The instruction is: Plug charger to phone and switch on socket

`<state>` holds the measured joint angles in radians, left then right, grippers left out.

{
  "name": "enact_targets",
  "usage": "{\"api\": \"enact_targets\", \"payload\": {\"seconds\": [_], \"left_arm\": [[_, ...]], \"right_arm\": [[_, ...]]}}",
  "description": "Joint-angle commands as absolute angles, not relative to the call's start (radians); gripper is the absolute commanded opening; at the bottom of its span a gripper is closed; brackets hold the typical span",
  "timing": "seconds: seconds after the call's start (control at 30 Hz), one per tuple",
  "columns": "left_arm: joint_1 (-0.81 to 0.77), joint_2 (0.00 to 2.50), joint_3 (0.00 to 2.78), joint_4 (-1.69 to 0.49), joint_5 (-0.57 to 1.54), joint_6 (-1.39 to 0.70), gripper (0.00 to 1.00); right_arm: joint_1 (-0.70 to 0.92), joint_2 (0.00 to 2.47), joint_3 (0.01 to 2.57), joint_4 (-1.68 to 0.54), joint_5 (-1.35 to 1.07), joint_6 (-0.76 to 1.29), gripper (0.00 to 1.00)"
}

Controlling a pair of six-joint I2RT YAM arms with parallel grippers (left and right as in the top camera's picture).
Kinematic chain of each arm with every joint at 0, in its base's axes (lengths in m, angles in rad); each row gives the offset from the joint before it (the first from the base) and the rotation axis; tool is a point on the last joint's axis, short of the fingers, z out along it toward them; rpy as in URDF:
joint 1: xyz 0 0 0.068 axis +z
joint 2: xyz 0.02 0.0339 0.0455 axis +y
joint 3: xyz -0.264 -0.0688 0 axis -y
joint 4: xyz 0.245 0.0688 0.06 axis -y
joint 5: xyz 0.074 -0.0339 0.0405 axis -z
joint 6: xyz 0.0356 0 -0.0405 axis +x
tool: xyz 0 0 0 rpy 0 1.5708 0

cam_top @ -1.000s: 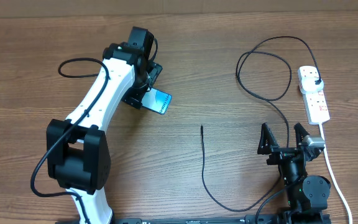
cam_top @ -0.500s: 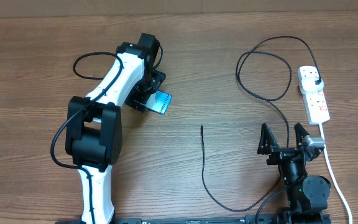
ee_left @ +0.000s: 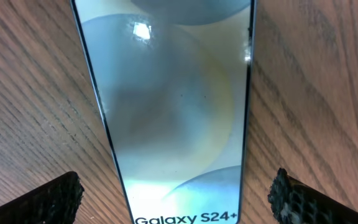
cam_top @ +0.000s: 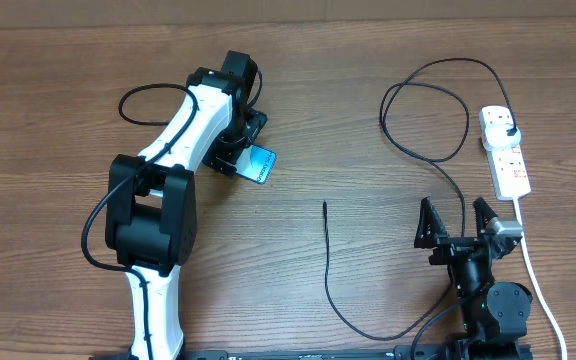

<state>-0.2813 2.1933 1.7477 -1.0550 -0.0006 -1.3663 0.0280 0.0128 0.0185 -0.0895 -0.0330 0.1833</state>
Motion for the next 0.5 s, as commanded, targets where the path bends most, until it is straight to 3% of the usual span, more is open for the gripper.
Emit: {"api": "enact_targets", "payload": {"seconds": [0.0, 0.47], "left_arm": [[-0.280, 2.197, 1.769, -1.053, -0.028, -1.396, 1.00], [-0.280, 2.204, 1.769, -1.049, -0.042, -1.396, 1.00]], "right_arm": [[0.035, 0.003, 0.008, -0.084, -0.020, 0.189, 1.00], [0.035, 0.003, 0.008, -0.084, -0.020, 0.189, 1.00]]}}
